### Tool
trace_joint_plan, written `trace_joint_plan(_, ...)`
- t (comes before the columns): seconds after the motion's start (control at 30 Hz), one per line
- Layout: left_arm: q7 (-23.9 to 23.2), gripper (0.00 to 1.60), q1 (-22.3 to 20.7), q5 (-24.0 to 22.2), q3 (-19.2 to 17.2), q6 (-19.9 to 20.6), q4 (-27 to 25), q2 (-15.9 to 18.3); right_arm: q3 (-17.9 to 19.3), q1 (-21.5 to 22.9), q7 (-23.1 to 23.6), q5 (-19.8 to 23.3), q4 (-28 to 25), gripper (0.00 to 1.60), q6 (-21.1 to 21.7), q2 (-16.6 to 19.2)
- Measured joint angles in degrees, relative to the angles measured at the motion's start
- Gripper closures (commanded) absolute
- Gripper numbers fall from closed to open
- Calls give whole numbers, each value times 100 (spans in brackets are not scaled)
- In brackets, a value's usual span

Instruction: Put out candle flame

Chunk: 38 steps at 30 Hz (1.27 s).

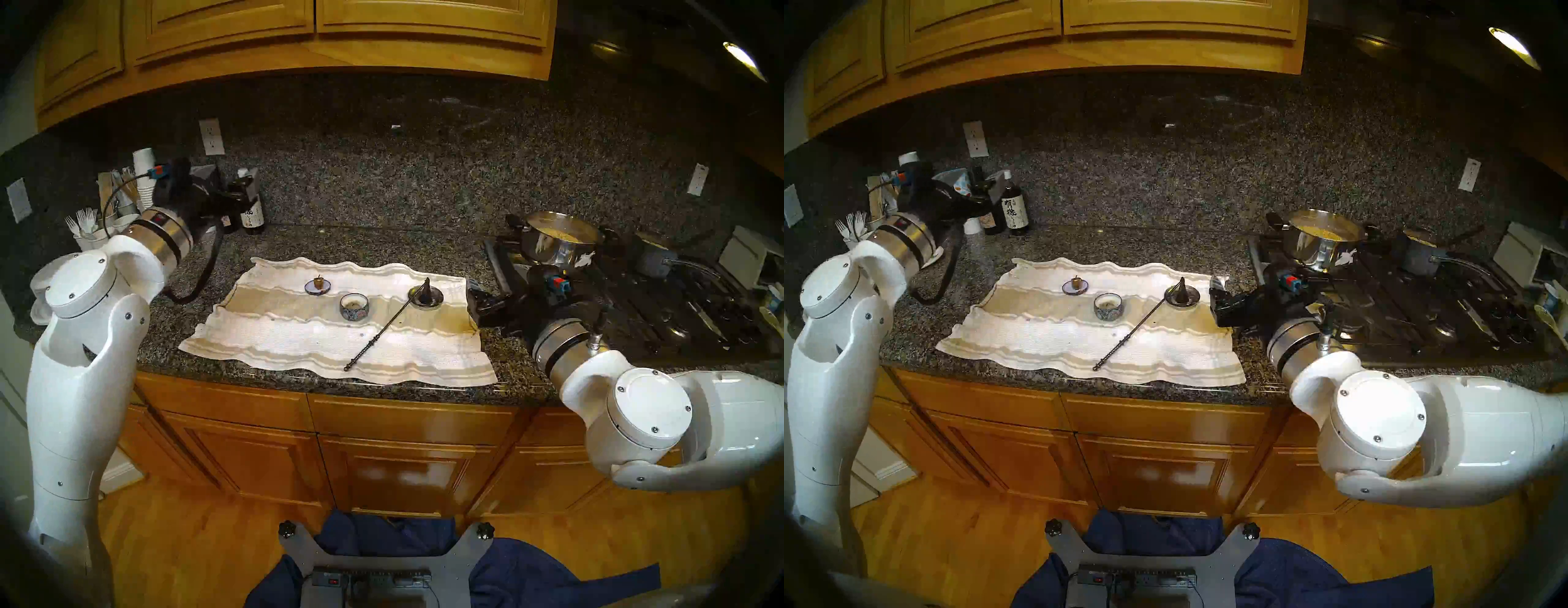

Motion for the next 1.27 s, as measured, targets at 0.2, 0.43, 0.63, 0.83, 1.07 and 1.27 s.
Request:
trace_joint_plan(0.2,-77,0,528,214,-461,-343,1,-253,0,1,0,-1,0,0,0,0)
trace_joint_plan(0.43,-296,0,927,299,-585,-820,-11,-443,0,1,2,-6,0,0,0,0)
trace_joint_plan(0.63,-402,0,1028,329,-606,-965,-9,-518,0,1,2,-7,0,0,0,0)
trace_joint_plan(0.83,-463,0,1037,357,-623,-1029,-7,-565,1,1,3,-7,0,0,0,0)
trace_joint_plan(1.07,-517,0,1037,386,-636,-1058,-6,-593,1,1,3,-7,0,0,0,0)
trace_joint_plan(1.27,-546,0,1037,408,-644,-1064,-6,-607,1,1,3,-8,0,0,0,0)
